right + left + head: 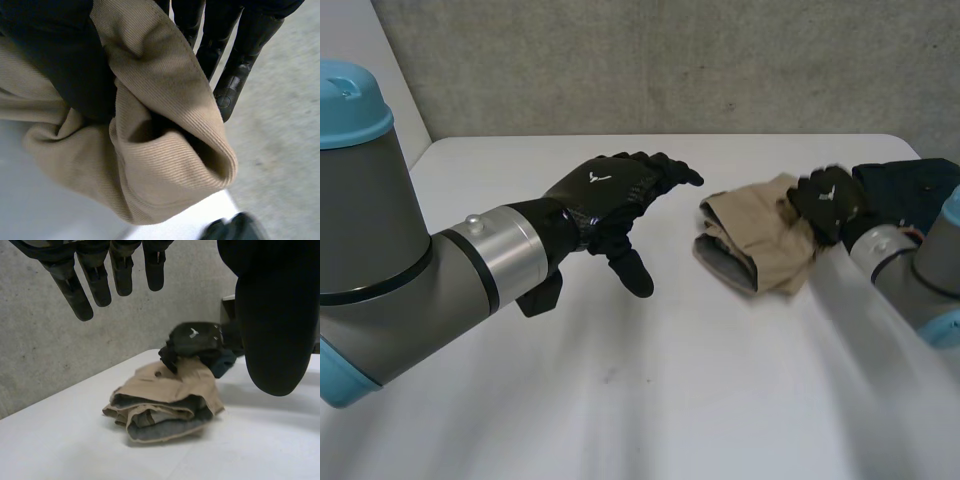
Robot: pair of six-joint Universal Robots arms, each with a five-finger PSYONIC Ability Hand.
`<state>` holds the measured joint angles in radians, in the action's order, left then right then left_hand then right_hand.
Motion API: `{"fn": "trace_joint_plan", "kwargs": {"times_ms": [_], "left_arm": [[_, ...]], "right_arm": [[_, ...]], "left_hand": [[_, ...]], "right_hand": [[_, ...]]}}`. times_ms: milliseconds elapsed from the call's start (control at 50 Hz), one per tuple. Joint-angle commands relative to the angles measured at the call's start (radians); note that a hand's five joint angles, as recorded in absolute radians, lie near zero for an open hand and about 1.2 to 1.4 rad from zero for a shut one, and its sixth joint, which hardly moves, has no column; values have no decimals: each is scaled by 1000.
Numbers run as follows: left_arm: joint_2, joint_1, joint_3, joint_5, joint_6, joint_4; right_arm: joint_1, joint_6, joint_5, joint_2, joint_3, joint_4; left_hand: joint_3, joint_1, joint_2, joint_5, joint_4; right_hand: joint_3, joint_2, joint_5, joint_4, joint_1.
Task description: Fold the laundry.
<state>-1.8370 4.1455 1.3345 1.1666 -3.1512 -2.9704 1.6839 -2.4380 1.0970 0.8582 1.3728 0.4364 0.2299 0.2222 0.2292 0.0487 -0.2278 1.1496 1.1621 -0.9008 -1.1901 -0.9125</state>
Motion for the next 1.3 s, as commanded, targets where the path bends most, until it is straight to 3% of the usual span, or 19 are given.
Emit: {"fn": "trace_joint_plan", "kwargs": {"times_ms": [20, 180, 260, 360, 440, 580, 820, 940, 960, 980, 1020, 1180, 1300], "left_arm": [[1, -1, 8, 1, 3, -2], [1, -1, 8, 2, 11, -5], [-2, -1, 8, 2, 25, -15], [-2, 2, 9, 2, 51, -21], [-4, 1, 11, 2, 56, -21], [-7, -1, 17, 2, 56, -22], [-14, -4, 18, 4, 60, -33], [-14, -4, 18, 4, 60, -33], [-14, -4, 18, 4, 60, -33], [-14, -4, 18, 4, 60, -33], [-14, -4, 18, 4, 60, -33], [-7, -5, 18, 4, 60, -33], [-1, -7, 17, 5, 62, -33]], "right_arm": [[-23, -39, 15, -39, -216, 7], [-44, -245, 129, -53, -483, 21], [-76, -308, 145, -111, -661, 7], [-151, -319, 118, -202, -826, -86], [-217, -316, 14, -289, -902, -198], [-320, -294, -120, -343, -819, -225], [-495, -56, -313, -311, -535, -231], [-530, 34, -335, -304, -521, -232], [-535, 43, -332, -300, -521, -232], [-544, 51, -332, -288, -520, -237], [-549, 53, -327, -271, -511, -237], [-535, -48, -250, -121, -425, -234], [-446, -214, -99, 59, -354, -225]], "left_hand": [[-25, -17, -25, -19, 23], [-25, -18, -25, -19, 23], [-25, -17, -25, -19, 23], [-25, -17, -25, -19, 23], [-25, -17, -25, -19, 23], [-22, -15, -22, -16, 20], [-19, -12, -19, -13, 17], [-19, -12, -19, -13, 17], [-19, -12, -19, -13, 17], [-19, -12, -19, -13, 17], [-19, -12, -19, -13, 17], [-19, -12, -19, -13, 17], [-19, -12, -19, -13, 17]], "right_hand": [[247, 234, -321, -206, -484], [247, 234, -321, -206, -484], [247, 234, -321, -206, -484], [247, 234, -321, -206, -484], [247, 234, -321, -206, -484], [247, 234, -321, -206, -484], [247, 234, -321, -206, -484], [247, 234, -321, -206, -484], [178, 165, -252, -137, -415], [-407, -419, 333, 447, 170], [-942, -954, 867, 982, 705], [-975, -988, 901, 1016, 738], [-975, -988, 901, 1016, 738]]}}
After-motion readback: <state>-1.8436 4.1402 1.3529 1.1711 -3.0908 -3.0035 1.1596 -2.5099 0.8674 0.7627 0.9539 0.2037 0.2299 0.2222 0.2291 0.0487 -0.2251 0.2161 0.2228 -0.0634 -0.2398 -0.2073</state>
